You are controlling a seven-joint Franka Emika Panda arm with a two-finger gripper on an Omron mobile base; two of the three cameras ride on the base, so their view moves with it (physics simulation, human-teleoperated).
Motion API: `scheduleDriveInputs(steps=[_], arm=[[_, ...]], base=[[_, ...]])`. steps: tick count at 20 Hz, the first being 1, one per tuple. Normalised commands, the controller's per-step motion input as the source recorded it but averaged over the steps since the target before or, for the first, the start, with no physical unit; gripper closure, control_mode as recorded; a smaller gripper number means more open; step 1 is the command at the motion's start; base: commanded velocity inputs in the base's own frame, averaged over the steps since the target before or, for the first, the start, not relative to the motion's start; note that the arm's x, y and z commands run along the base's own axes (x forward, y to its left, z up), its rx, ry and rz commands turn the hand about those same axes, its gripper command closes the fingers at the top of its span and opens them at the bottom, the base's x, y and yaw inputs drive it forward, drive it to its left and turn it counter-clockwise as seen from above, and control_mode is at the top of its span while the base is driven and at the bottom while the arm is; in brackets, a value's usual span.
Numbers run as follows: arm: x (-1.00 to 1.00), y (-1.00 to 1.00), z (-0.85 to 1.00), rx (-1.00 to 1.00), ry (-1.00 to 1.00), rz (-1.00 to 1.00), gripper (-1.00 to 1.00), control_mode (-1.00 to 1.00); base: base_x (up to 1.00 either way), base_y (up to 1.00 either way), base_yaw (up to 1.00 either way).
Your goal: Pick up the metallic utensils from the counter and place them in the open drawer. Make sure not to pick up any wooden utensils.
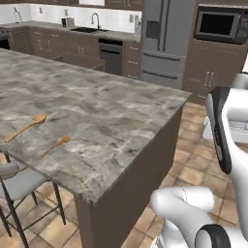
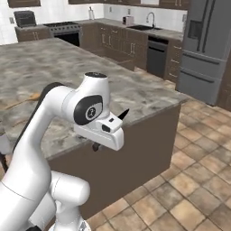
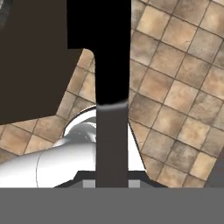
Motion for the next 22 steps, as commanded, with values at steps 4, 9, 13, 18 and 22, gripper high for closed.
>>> scheduleDriveInputs(steps=[4, 9, 13, 18, 22], arm=[[0.0, 0.0, 0.0, 0.0, 0.0, 0.0, 1.0, 1.0], [0.0, 0.0, 0.0, 0.0, 0.0, 0.0, 1.0, 1.0], [0.0, 0.0, 0.0, 0.0, 0.0, 0.0, 1.0, 1.0], [0.0, 0.0, 0.0, 0.0, 0.0, 0.0, 1.0, 1.0], [0.0, 0.0, 0.0, 0.0, 0.0, 0.0, 1.0, 1.0]], base=[[0.38, -1.0, 0.46], [0.42, -1.0, 0.34], [0.35, -1.0, 0.23], [0.25, -1.0, 0.24], [0.26, -1.0, 0.25]])
